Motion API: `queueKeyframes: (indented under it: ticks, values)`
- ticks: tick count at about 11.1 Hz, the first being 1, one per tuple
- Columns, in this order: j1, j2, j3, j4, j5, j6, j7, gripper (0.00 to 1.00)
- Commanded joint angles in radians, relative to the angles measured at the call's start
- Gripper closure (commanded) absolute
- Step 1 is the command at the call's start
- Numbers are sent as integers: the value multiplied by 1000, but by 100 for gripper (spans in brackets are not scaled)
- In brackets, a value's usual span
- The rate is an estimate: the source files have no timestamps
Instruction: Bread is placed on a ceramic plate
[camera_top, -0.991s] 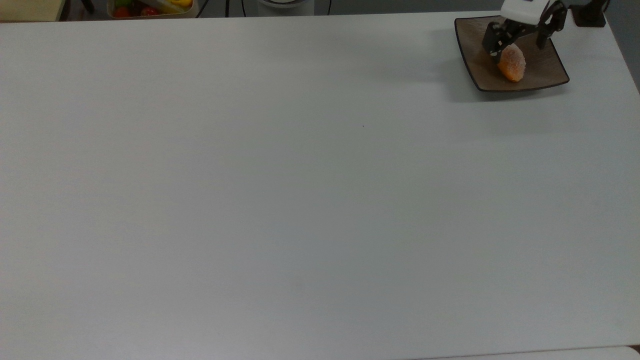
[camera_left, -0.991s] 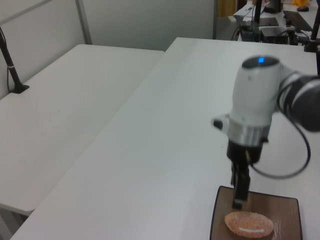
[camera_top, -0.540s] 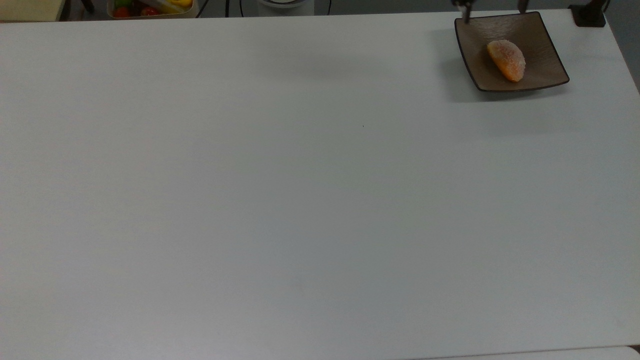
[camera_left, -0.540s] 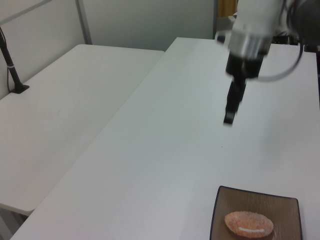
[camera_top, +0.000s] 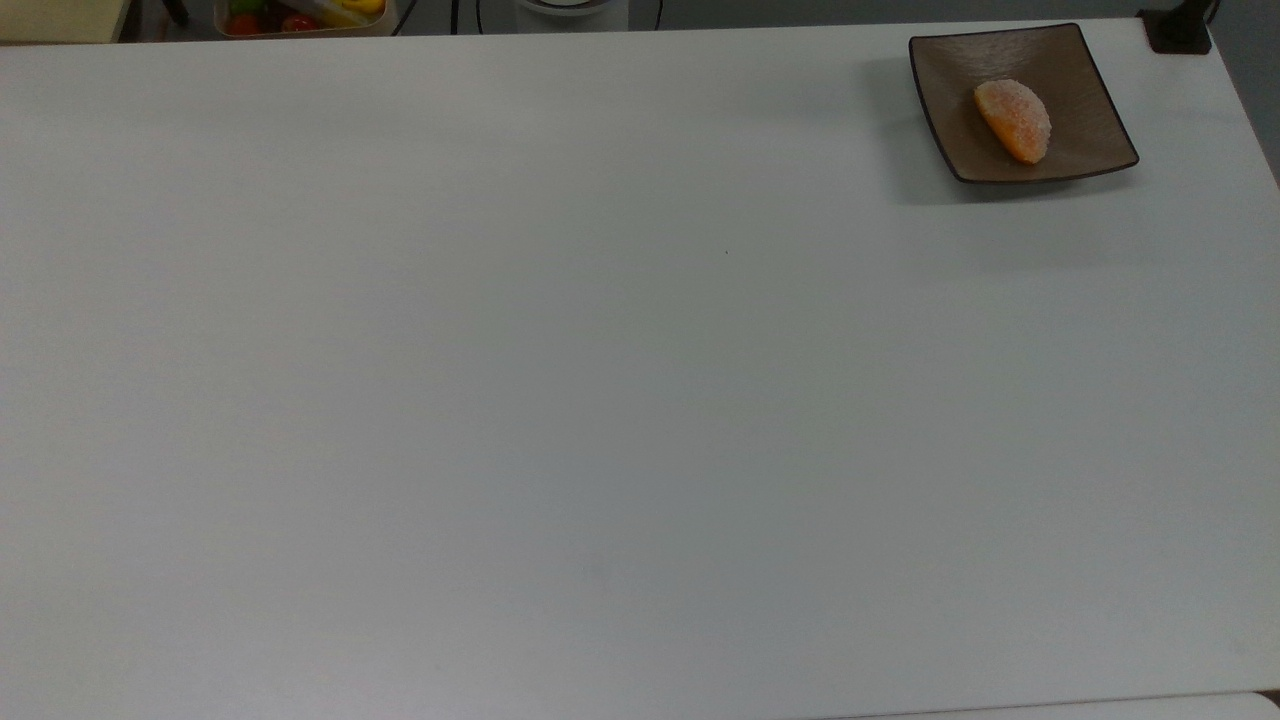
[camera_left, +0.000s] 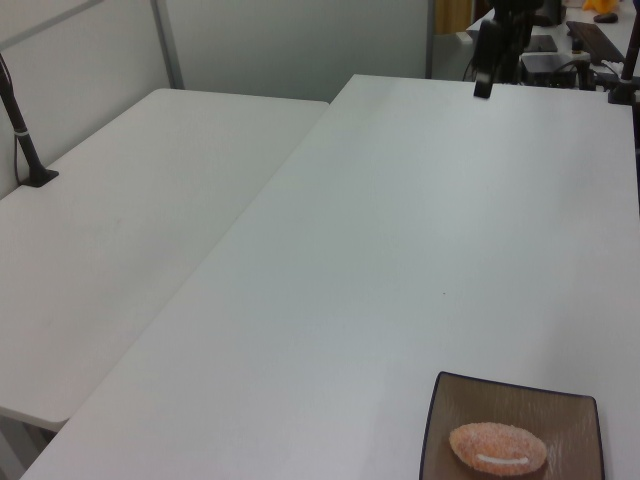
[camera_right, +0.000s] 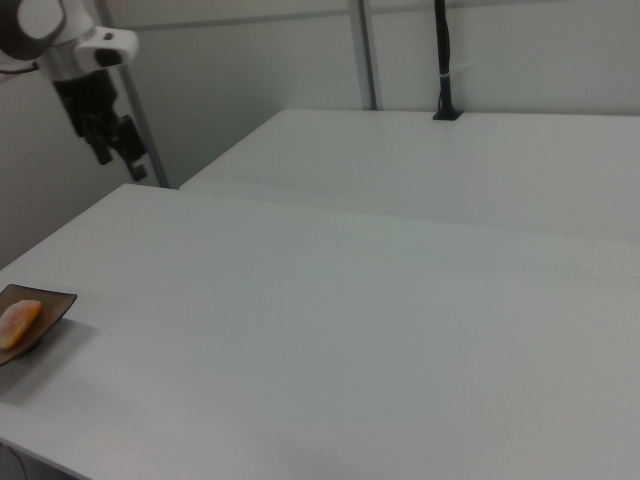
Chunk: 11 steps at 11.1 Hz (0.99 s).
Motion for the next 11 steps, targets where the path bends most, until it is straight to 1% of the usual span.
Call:
queueKeyframes:
  ticks: [1,2,4,5,6,11]
  values:
    - [-70,6,-69,15,1,-35,-183,0]
    - [-81,6,-90,3,4,-28,-269,0]
    - [-122,12,-97,-8,16,-18,-459,0]
    - [-139,20,-98,-29,15,23,-569,0]
    - [-148,22,-100,-37,16,52,-599,0]
    - [-153,54,-101,-37,13,97,-595,0]
